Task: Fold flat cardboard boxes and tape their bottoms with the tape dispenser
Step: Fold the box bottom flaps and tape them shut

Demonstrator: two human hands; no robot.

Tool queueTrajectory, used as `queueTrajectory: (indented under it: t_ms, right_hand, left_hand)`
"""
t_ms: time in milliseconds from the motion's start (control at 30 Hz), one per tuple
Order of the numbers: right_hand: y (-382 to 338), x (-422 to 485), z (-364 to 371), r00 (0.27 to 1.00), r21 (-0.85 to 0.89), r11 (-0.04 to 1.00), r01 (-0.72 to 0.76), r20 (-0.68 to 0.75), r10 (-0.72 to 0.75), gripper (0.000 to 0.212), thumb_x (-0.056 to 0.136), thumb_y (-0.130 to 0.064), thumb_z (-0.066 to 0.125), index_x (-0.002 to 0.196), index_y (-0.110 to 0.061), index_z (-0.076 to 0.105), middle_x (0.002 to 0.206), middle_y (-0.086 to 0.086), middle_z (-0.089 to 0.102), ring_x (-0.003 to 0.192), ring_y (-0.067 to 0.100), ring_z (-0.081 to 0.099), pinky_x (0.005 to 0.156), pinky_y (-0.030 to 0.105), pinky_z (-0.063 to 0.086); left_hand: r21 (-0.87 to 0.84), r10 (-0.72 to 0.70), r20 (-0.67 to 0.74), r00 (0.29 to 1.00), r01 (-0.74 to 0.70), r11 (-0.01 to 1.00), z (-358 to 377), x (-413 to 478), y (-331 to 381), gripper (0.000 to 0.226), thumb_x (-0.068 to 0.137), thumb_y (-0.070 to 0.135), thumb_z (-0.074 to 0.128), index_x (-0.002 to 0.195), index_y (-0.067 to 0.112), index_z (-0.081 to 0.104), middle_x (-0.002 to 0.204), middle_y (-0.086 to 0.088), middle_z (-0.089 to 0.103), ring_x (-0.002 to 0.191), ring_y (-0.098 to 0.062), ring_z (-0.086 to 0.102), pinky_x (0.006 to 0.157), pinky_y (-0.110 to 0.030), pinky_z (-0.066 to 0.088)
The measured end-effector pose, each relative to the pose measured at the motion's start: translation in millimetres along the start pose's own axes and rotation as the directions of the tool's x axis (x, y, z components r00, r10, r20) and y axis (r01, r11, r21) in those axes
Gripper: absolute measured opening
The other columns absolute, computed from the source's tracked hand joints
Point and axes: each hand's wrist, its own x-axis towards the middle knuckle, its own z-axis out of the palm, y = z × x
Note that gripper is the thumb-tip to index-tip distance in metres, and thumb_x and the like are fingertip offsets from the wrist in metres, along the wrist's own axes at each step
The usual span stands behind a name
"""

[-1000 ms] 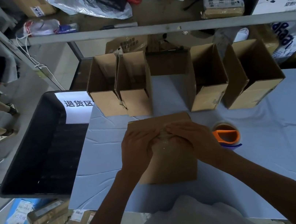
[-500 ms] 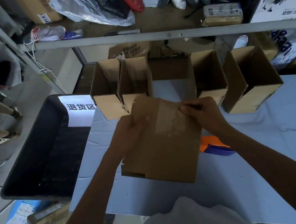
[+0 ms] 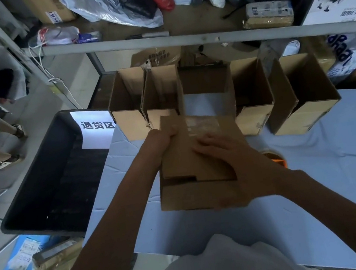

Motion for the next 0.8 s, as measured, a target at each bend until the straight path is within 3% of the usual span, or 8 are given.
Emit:
queueTrajectory:
  t_ms: [100, 167, 233, 367, 467, 567, 667, 800]
  right_hand:
    - [9, -6, 1, 0.997, -0.035, 0.999, -0.041, 0.063, 0.044, 0.083, 0.078, -0.052, 0.066, 0.144, -0.03, 0.022, 0.152, 0.001, 0.027, 0.135, 0.01, 0.023, 0.111, 0.041, 0.024]
    - [14, -7, 0, 0.996, 0.098, 0.992, -0.075, 0.045, 0.071, 0.073, 0.084, -0.038, 0.067, 0.143, -0.032, 0.025, 0.147, -0.002, 0.035, 0.132, 0.002, 0.03, 0.112, 0.028, 0.029]
    - [14, -7, -5, 0.989, 0.299, 0.945, -0.132, -0.027, 0.146, 0.059, 0.085, -0.027, 0.068, 0.138, -0.028, 0.041, 0.129, -0.005, 0.053, 0.113, -0.007, 0.047, 0.094, 0.012, 0.04]
    - [15, -2, -14, 0.919, 0.539, 0.766, -0.349, 0.037, 0.392, 0.043, 0.076, -0.043, 0.068, 0.117, -0.039, 0.058, 0.106, -0.013, 0.068, 0.095, 0.005, 0.064, 0.085, 0.028, 0.052]
    - [27, 1, -13, 0.886, 0.709, 0.596, -0.376, 0.088, 0.455, 0.032, 0.079, -0.035, 0.063, 0.109, -0.027, 0.065, 0.101, -0.004, 0.072, 0.092, 0.015, 0.069, 0.084, 0.034, 0.053]
    - [36, 4, -11, 0.864, 0.77, 0.496, -0.4, 0.137, 0.484, 0.031, 0.081, -0.033, 0.061, 0.109, -0.02, 0.067, 0.102, 0.002, 0.072, 0.093, 0.021, 0.069, 0.087, 0.039, 0.053]
    - [41, 6, -1, 0.847, 0.703, 0.545, -0.458, 0.16, 0.506, 0.027, 0.083, -0.038, 0.06, 0.108, -0.028, 0.064, 0.104, -0.005, 0.07, 0.096, 0.012, 0.066, 0.092, 0.034, 0.05]
    - [28, 2, 21, 0.84, 0.609, 0.694, -0.384, -0.082, 0.537, 0.071, 0.066, -0.055, 0.074, 0.128, -0.027, 0.05, 0.121, -0.007, 0.056, 0.107, 0.007, 0.057, 0.087, 0.026, 0.049]
  left_hand:
    - [-0.121, -0.093, 0.073, 0.993, 0.102, 0.987, -1, -4, -5, 0.042, 0.097, 0.024, 0.049, 0.13, -0.002, 0.045, 0.13, -0.021, 0.053, 0.095, -0.028, 0.057, 0.078, -0.034, 0.046]
    - [-0.271, -0.101, 0.158, 0.982, 0.142, 0.952, -4, -11, -7, 0.037, 0.097, 0.027, 0.048, 0.122, 0.0, 0.052, 0.13, -0.02, 0.054, 0.087, -0.024, 0.057, 0.072, -0.031, 0.048]
    - [-0.244, -0.049, 0.303, 0.952, 0.127, 0.961, -10, -19, -8, 0.054, 0.092, 0.051, 0.045, 0.119, 0.006, 0.059, 0.123, -0.014, 0.061, 0.096, -0.024, 0.062, 0.077, -0.031, 0.05]
    - [0.018, 0.179, 0.435, 0.882, -0.207, 0.978, -26, -43, -6, 0.061, 0.074, 0.077, 0.037, 0.099, 0.032, 0.069, 0.105, 0.012, 0.07, 0.103, -0.007, 0.063, 0.104, -0.03, 0.039]
    - [0.21, 0.377, 0.511, 0.772, -0.538, 0.816, -35, -51, -1, 0.037, 0.056, 0.069, 0.067, 0.074, 0.038, 0.072, 0.082, 0.014, 0.072, 0.083, -0.002, 0.066, 0.089, -0.026, 0.046]
    - [0.275, 0.446, 0.515, 0.732, -0.634, 0.723, -32, -43, -4, 0.03, 0.052, 0.035, 0.085, 0.076, 0.028, 0.069, 0.074, 0.008, 0.073, 0.075, -0.006, 0.069, 0.076, -0.018, 0.051]
    - [0.265, 0.509, 0.439, 0.74, -0.648, 0.714, -21, -30, -8, 0.031, 0.057, 0.014, 0.088, 0.071, 0.029, 0.065, 0.067, 0.011, 0.07, 0.068, -0.001, 0.067, 0.066, -0.009, 0.047]
    - [0.36, 0.511, 0.449, 0.733, -0.672, 0.648, -12, -4, -8, 0.027, 0.065, 0.021, 0.084, 0.087, 0.019, 0.07, 0.085, 0.011, 0.069, 0.079, -0.003, 0.064, 0.071, -0.007, 0.047]
